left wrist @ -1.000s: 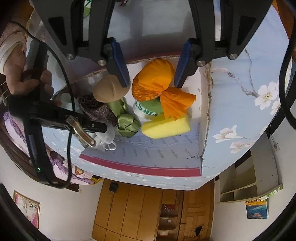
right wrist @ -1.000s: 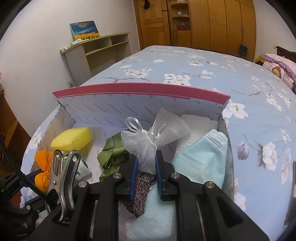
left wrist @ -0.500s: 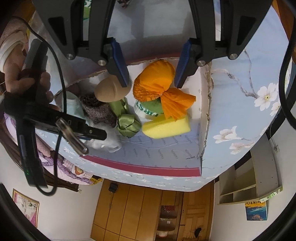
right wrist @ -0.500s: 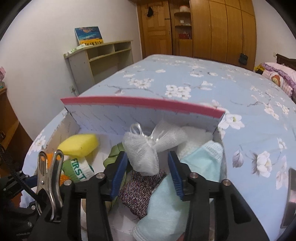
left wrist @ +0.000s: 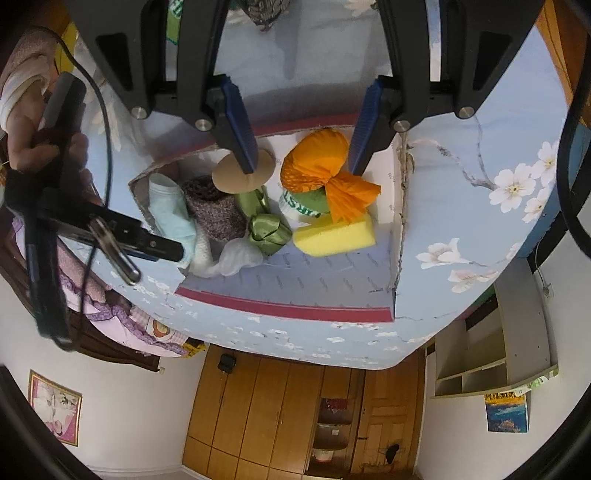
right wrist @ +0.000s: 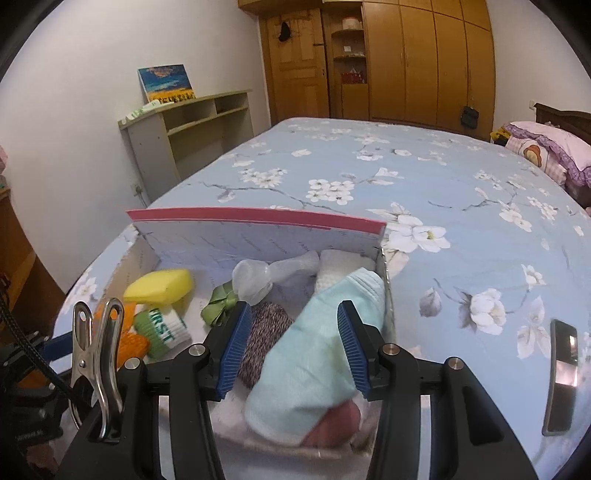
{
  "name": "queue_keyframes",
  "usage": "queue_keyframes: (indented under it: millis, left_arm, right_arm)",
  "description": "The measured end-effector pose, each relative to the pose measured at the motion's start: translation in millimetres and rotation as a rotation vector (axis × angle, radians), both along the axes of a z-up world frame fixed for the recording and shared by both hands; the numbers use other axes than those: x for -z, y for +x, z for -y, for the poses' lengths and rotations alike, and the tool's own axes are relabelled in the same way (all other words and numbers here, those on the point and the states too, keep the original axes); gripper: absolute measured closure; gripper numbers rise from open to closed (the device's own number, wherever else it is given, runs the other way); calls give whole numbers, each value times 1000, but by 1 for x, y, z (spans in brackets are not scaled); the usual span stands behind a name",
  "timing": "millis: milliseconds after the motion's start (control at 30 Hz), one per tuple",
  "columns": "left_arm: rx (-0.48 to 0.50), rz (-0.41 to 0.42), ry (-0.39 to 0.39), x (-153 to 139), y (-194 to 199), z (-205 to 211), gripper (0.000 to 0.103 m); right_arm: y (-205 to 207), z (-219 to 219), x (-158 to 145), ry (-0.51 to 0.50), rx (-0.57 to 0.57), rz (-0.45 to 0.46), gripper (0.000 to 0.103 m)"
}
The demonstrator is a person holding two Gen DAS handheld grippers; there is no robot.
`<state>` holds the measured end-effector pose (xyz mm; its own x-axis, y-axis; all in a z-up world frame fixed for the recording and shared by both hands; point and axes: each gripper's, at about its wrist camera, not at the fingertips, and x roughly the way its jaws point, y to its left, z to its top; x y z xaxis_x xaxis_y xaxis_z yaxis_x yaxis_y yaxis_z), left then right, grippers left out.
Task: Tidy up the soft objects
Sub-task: 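Withdraw both open tools from the box toward the remaining items on the bed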
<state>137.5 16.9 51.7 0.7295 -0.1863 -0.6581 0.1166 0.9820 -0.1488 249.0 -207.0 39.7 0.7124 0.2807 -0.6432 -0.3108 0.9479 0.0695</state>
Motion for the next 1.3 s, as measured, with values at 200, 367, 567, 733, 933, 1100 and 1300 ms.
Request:
queue_keyframes:
  millis: [200,367,567,733,933,1100,1300]
  left_arm:
    - [7,15,7,-11,-17,1,50]
    - [20,8,7,-13,-30,5,50]
    - [21,2,41,-11,-47,12,50]
    - [15,-24,41,-6,-58,13,50]
    - [4,-56,23,3,-74,13,50]
    - [11,-76,7,13,-85,14,50]
    - [17,-96,-1,26,-95,19,50]
  right_arm:
    - [-28,8,-10,35,-8,4,53]
    - [-50,6,-10,37,-36,-4,53]
    - [-83,1,-10,15,-75,15,53]
    - [-106,2,-6,42,-79,17,53]
    - [-126,4,6,61,-65,-9,53]
    - [-140,8,17,116,-59,-42,49]
    - [-157,14,30,168,-52,-62,40]
